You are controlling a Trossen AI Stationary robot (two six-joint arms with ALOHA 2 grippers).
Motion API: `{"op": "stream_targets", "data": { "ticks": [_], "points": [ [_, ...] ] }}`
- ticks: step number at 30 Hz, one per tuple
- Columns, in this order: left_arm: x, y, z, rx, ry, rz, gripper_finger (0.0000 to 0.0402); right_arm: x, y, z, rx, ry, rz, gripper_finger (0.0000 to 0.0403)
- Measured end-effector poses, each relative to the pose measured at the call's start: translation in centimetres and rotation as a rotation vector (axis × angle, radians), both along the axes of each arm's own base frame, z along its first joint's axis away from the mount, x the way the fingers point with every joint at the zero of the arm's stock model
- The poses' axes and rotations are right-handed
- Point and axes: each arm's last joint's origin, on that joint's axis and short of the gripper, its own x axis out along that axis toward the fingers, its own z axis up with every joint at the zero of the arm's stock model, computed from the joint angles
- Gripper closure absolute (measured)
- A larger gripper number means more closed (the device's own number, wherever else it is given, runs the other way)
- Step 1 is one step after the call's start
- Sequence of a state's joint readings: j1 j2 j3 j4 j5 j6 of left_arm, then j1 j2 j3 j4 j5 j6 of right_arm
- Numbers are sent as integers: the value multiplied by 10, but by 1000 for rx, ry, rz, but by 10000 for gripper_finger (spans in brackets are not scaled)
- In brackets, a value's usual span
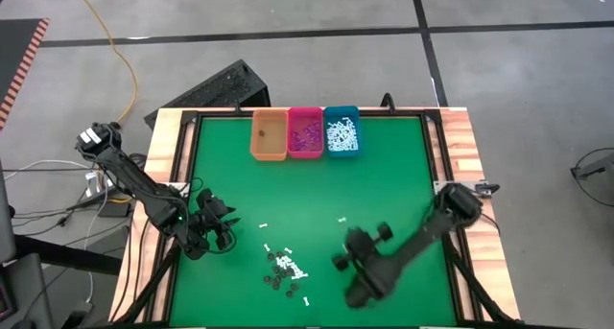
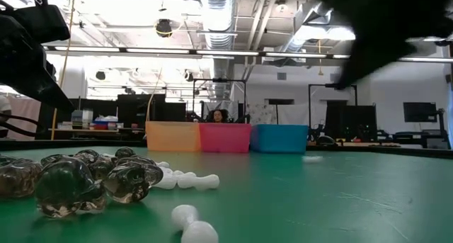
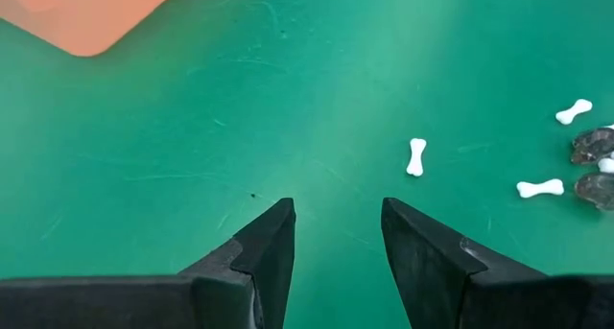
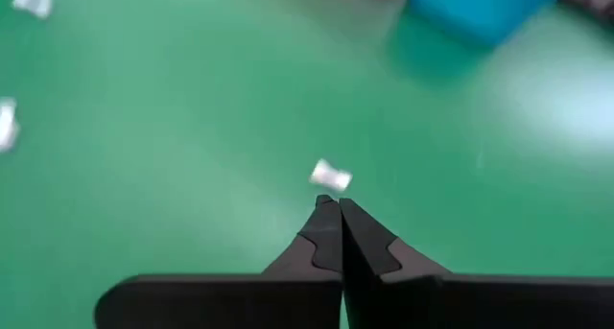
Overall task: Sort Halloween decoration
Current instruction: Put the white bone toy into the blue bin
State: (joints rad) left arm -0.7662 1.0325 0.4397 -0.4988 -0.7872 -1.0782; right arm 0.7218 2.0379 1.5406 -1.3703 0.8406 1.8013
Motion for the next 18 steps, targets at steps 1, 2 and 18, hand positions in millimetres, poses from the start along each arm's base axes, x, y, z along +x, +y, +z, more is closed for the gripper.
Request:
{"op": "stream_targets", "data": {
  "ticks": [1,2,18],
  "points": [
    [0,0,0,1,0,0,254,7,-12,6,-26,10,5,386],
    [0,0,0,1,-1,0,254,14,-23,11,-47,28,6,386],
    [0,0,0,7,-2,3,254,60,-179,116,88,-82,568,386]
  ]
}}
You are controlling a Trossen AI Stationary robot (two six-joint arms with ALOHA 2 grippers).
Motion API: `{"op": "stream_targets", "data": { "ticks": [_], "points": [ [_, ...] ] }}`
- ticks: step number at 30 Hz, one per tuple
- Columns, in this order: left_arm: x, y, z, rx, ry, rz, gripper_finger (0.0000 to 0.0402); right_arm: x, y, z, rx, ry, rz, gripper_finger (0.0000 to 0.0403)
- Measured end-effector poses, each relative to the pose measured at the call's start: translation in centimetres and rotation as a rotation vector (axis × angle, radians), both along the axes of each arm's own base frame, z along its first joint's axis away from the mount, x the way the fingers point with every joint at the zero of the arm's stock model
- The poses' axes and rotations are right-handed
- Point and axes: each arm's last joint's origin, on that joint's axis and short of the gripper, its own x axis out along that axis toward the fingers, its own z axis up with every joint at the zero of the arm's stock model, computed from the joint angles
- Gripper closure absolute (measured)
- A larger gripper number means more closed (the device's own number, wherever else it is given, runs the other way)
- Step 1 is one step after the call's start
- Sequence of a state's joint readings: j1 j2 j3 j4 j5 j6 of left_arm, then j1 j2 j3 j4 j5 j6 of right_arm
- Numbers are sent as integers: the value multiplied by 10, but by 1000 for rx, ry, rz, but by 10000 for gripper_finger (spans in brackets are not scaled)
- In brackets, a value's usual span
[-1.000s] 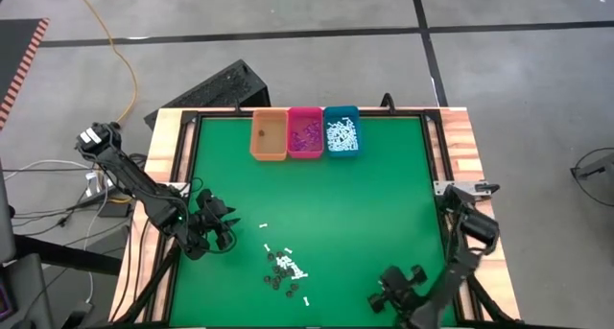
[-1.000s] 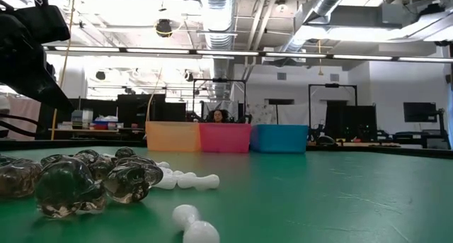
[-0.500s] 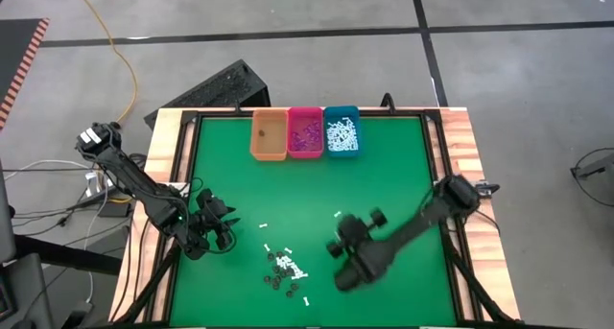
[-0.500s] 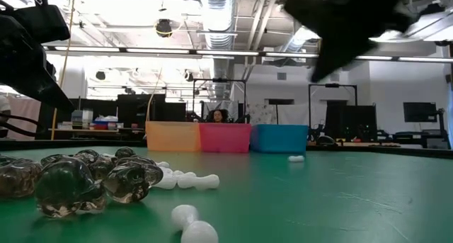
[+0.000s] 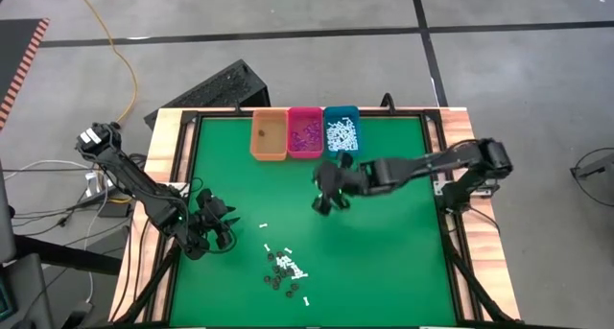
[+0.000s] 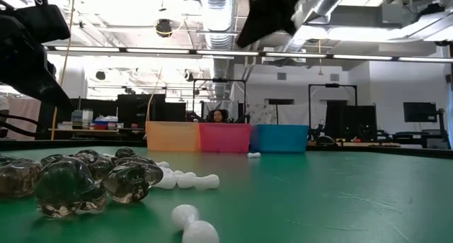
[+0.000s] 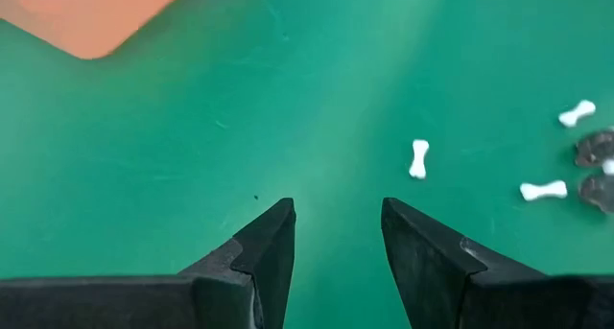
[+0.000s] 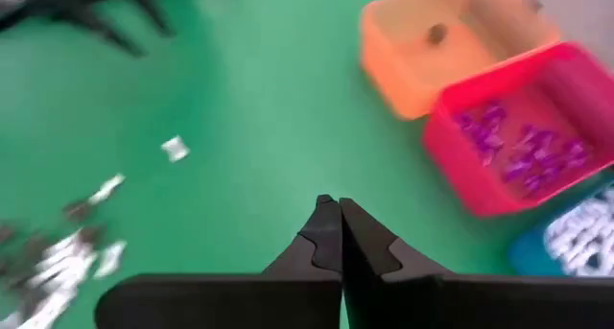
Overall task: Sort Halloween decoration
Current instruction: Put the white bone toy into the blue bin
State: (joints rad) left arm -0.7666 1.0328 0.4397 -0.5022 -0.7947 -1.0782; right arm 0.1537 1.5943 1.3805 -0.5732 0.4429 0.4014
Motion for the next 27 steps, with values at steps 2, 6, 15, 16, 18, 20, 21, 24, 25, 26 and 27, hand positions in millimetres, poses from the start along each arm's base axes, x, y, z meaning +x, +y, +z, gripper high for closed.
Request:
{"op": "stream_targets", "data": {
  "ticks": [2,6,15,16,18,20,21,24,25,26,27],
  "points": [
    [0,0,0,6,-12,7,254,2,-18,-9,-13,-21,-16,382],
    [0,0,0,6,-11,6,254,6,-41,-38,-68,2,-22,376],
    [0,0,0,7,3,-6,254,20,-91,-100,122,-222,105,382],
    [0,0,0,10,0,-4,254,20,-97,-105,134,-249,83,382],
    [0,0,1,13,-11,1,254,21,-106,-122,156,-226,43,382],
    [0,0,1,21,-14,5,254,25,-112,-126,172,-245,16,382],
    [0,0,1,19,-16,7,254,25,-114,-131,182,-231,3,382],
    [0,1,0,26,-12,7,254,29,-116,-142,164,-209,-53,382],
    [0,1,0,25,-13,7,254,29,-116,-148,159,-185,-71,382],
    [0,0,0,21,-13,6,254,30,-115,-152,155,-177,-83,382],
    [0,1,0,25,-10,5,254,30,-115,-154,154,-172,-88,382]
  ]
}}
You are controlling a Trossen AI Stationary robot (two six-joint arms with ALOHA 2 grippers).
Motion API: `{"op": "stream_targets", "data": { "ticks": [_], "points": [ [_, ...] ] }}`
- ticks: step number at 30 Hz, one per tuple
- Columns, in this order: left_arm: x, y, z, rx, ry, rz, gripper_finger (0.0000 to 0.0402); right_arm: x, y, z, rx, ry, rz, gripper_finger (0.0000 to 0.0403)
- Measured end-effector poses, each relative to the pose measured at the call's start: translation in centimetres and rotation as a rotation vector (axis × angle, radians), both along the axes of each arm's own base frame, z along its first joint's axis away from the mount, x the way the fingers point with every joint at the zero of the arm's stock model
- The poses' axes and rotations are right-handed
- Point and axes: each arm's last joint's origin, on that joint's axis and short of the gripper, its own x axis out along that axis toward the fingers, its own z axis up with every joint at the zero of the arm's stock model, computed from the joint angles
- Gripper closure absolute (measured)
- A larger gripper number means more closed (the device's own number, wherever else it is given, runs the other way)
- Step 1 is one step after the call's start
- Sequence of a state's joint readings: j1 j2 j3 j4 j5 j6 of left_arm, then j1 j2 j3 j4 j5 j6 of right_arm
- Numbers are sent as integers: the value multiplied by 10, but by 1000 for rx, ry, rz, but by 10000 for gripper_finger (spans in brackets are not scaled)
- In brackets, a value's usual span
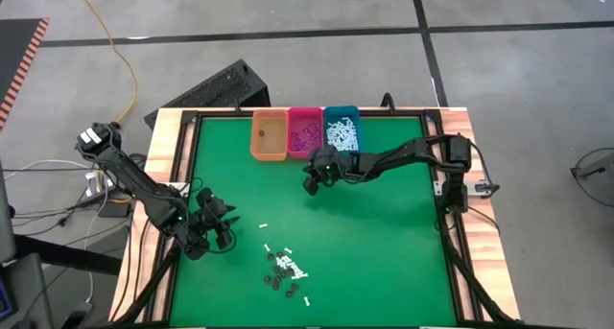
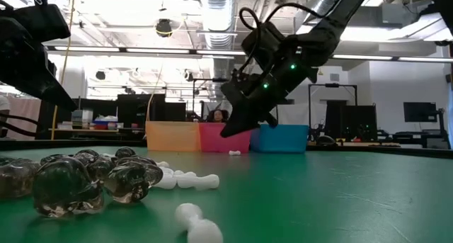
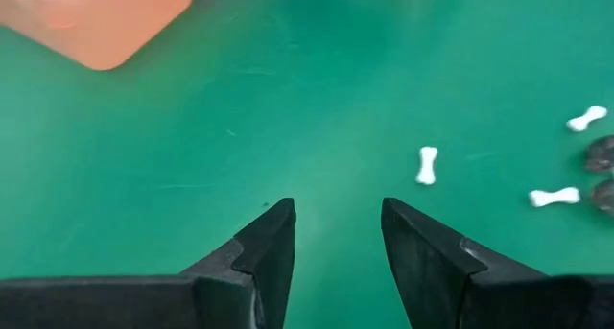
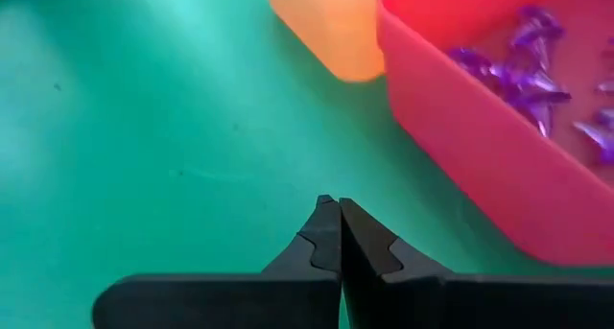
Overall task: Sort Halloween decoration
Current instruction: Put the white bone toy into the blue bin
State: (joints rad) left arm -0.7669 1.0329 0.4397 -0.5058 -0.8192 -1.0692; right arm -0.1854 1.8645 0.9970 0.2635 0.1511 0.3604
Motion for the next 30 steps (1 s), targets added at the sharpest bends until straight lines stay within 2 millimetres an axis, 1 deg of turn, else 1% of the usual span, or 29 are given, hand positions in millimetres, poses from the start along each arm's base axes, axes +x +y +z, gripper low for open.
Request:
{"op": "stream_targets", "data": {
  "ticks": [7,9,15,17,19,23,28,30],
  "points": [
    [0,0,0,-1,7,-3,254,0,12,-2,-13,43,33,382],
    [0,0,0,-2,7,-3,254,-1,14,2,-13,42,40,382],
    [0,0,0,-13,1,4,254,-2,25,5,-50,66,96,375],
    [0,0,0,-13,2,0,254,-2,29,11,-62,52,116,369],
    [0,-1,0,-17,8,-7,254,-7,31,15,-62,83,130,360],
    [0,-1,0,-30,16,-16,254,-24,32,34,-75,167,155,337],
    [1,-1,0,-23,6,-13,254,-51,38,78,-138,136,254,325],
    [1,-2,1,-16,-8,-12,254,-65,39,91,-153,136,264,325]
  ]
}}
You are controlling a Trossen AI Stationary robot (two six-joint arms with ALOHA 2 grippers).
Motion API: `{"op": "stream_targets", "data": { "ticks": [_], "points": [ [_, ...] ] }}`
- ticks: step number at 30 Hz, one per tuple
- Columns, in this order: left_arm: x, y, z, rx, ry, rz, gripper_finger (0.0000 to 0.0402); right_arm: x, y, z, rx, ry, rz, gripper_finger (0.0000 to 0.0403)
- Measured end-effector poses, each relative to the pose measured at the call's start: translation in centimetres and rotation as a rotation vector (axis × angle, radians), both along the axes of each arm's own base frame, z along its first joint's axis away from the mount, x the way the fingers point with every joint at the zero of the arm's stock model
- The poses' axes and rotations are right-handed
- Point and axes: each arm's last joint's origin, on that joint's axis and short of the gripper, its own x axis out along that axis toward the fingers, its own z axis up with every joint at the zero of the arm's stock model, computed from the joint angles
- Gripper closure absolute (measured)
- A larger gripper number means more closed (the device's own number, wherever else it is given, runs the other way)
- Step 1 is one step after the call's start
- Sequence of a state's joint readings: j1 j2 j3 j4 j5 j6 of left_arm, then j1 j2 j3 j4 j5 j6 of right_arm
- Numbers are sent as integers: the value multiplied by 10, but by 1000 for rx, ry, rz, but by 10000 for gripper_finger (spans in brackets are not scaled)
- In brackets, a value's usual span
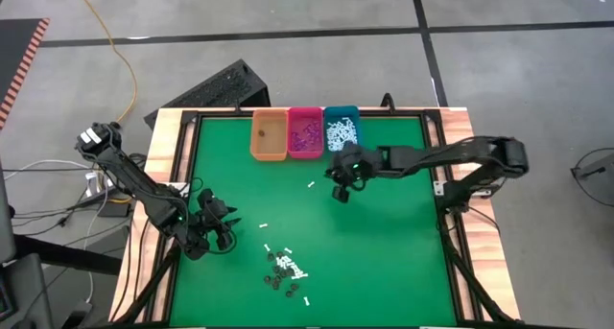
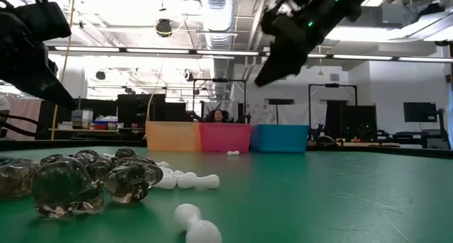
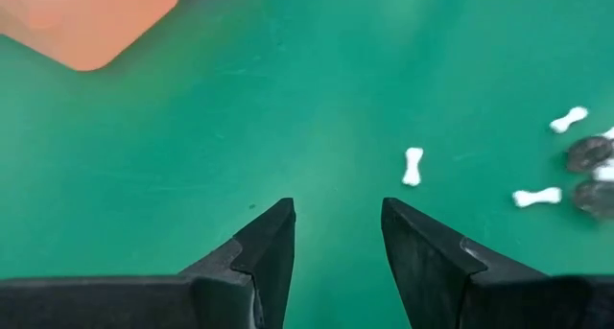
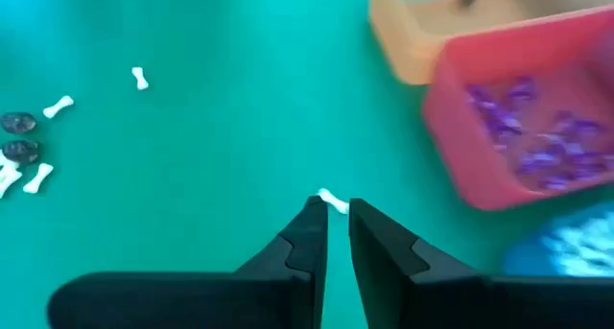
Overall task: Sort Halloween decoration
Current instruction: Put the white bone toy into the blue bin
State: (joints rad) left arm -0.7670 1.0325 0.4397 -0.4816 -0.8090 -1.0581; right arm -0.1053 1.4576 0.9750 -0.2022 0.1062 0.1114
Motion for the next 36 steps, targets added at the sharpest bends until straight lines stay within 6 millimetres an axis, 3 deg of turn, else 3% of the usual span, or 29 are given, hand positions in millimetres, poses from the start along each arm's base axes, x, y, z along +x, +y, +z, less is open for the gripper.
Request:
{"op": "stream_targets", "data": {
  "ticks": [5,10,15,24,36],
  "points": [
    [2,-2,2,8,-17,-32,254,-33,2,13,-7,-66,-5,326],
    [4,-4,3,6,-21,-63,254,-62,7,-9,25,-214,-31,326],
    [6,-6,5,8,-37,-83,254,-76,8,-34,44,-415,-48,326],
    [2,-2,22,16,-109,-147,254,-72,9,-49,39,-416,-37,326],
    [-10,10,45,45,-217,-190,254,-69,6,-46,96,-491,-99,326]
  ]
}}
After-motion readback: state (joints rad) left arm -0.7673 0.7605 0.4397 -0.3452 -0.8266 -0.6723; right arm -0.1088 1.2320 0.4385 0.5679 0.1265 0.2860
